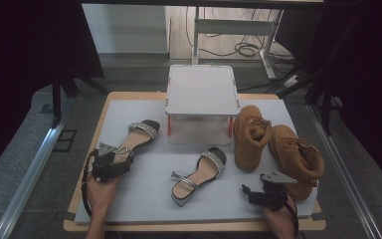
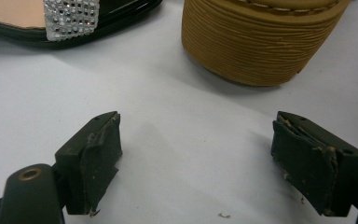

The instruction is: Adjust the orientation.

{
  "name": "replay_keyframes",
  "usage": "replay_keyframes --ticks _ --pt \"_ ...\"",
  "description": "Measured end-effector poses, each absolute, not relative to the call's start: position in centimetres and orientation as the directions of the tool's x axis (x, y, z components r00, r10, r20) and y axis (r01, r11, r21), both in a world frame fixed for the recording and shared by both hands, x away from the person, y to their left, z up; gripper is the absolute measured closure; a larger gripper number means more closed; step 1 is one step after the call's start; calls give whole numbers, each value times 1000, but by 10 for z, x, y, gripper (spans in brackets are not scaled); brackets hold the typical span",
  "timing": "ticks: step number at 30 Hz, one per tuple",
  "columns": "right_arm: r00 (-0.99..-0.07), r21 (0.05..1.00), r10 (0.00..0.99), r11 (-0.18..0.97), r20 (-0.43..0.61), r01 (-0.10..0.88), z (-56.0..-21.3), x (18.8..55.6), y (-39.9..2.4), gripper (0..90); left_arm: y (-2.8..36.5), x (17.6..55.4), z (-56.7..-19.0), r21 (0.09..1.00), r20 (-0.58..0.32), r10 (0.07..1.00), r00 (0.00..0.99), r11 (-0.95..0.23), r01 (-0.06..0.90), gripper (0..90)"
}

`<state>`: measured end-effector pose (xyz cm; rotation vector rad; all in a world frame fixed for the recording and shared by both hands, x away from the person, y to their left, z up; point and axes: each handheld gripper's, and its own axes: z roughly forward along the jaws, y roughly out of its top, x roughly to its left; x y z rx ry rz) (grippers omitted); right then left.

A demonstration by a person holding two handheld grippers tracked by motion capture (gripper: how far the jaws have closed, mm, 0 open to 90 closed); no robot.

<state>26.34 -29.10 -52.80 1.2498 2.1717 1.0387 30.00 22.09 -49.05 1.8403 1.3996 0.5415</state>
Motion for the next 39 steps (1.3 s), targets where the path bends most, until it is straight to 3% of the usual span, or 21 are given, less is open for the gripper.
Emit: replay_keyframes --ticks 16,39 --pt "-505 777 863 317 1 543 -528 264 -291 160 203 278 -481 784 -90 906 413 -192 591 390" --pt "-505 778 863 316 1 543 -528 263 -291 161 156 302 -480 789 -107 863 493 -228 571 390"
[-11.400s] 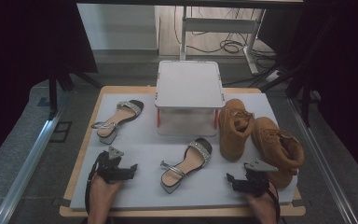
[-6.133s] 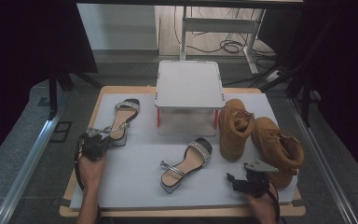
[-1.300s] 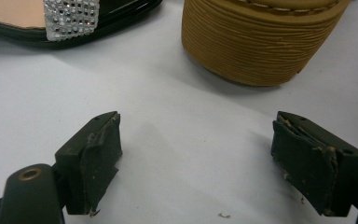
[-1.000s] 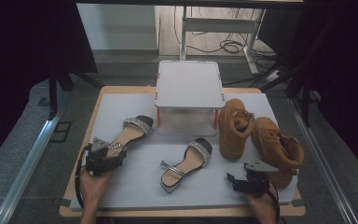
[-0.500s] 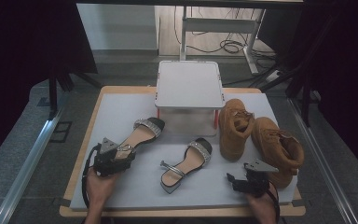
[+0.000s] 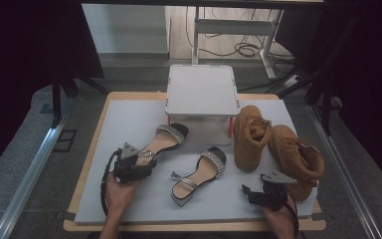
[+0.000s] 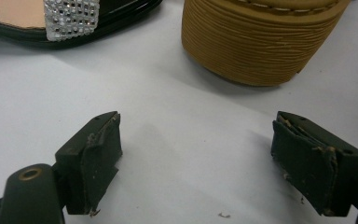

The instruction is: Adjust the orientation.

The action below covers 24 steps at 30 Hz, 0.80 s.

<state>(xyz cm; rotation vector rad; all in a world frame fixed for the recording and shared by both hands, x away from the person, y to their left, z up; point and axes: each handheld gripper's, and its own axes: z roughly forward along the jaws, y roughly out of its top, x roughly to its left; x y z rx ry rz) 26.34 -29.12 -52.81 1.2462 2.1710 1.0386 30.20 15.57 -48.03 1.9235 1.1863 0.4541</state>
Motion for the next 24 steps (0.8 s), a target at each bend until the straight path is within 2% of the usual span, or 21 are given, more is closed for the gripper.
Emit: replay_keyframes --ticks 24 --pt "-505 778 863 315 3 543 -528 263 -291 161 114 341 -484 807 -145 875 462 -166 567 390"
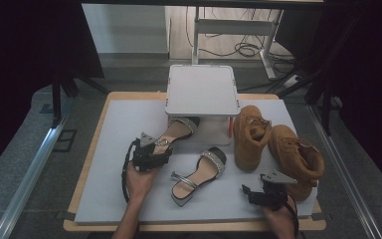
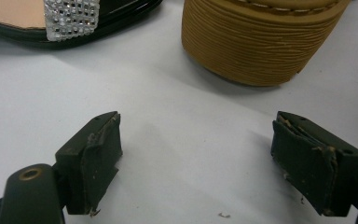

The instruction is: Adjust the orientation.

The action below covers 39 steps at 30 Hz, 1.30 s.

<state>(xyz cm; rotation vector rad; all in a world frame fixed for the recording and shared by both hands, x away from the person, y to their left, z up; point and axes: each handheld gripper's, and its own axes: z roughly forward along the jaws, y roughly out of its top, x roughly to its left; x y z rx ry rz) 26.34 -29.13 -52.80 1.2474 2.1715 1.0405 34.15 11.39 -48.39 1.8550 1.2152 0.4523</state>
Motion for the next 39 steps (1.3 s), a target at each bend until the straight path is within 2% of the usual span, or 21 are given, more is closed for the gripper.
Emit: replay_keyframes --ticks 13,39 --pt "-505 778 863 315 4 543 -528 263 -291 161 96 362 -490 801 -167 905 392 -108 589 390" --pt "-506 779 863 314 5 543 -528 263 -292 162 57 402 -496 781 -109 947 303 -107 616 390"
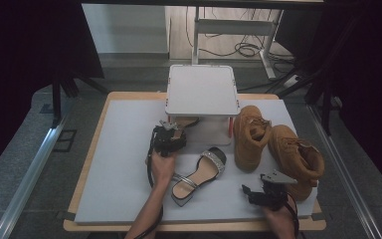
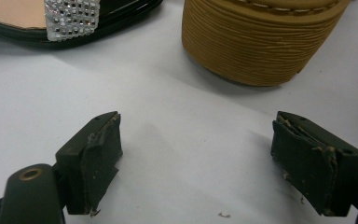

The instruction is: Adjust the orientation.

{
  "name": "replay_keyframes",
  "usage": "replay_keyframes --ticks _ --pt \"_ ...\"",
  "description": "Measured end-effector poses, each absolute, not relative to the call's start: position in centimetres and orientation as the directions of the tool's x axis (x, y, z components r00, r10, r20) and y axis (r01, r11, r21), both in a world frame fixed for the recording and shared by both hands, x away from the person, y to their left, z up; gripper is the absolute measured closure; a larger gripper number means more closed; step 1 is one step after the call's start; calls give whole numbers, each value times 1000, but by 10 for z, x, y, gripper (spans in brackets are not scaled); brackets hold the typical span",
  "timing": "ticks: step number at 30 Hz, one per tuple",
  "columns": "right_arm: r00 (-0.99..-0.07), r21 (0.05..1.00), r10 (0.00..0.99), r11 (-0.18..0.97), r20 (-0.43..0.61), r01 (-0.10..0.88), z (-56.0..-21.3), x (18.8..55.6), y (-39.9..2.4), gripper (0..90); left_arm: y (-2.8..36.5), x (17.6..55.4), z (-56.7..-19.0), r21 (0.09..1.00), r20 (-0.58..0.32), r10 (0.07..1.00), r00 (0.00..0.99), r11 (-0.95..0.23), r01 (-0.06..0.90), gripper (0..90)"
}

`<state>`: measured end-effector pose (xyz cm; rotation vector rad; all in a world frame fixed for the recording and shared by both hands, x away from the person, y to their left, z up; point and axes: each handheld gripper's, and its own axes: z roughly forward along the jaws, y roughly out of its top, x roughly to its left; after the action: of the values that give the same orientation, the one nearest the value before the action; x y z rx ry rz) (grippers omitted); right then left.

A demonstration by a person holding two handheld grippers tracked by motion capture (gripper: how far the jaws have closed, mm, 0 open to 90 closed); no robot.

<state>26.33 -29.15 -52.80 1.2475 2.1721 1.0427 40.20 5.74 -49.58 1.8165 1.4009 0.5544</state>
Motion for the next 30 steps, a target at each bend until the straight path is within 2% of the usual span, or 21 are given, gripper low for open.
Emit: replay_keyframes --ticks 19,22,30 --pt "-506 779 862 314 5 543 -528 263 -292 162 52 423 -505 761 -107 962 249 -82 643 389" --pt "-506 779 863 314 6 543 -528 263 -292 162 50 424 -509 763 -82 968 238 -93 640 389" --pt "-506 779 862 314 5 543 -528 263 -292 162 49 426 -509 757 -79 966 246 -103 646 382"
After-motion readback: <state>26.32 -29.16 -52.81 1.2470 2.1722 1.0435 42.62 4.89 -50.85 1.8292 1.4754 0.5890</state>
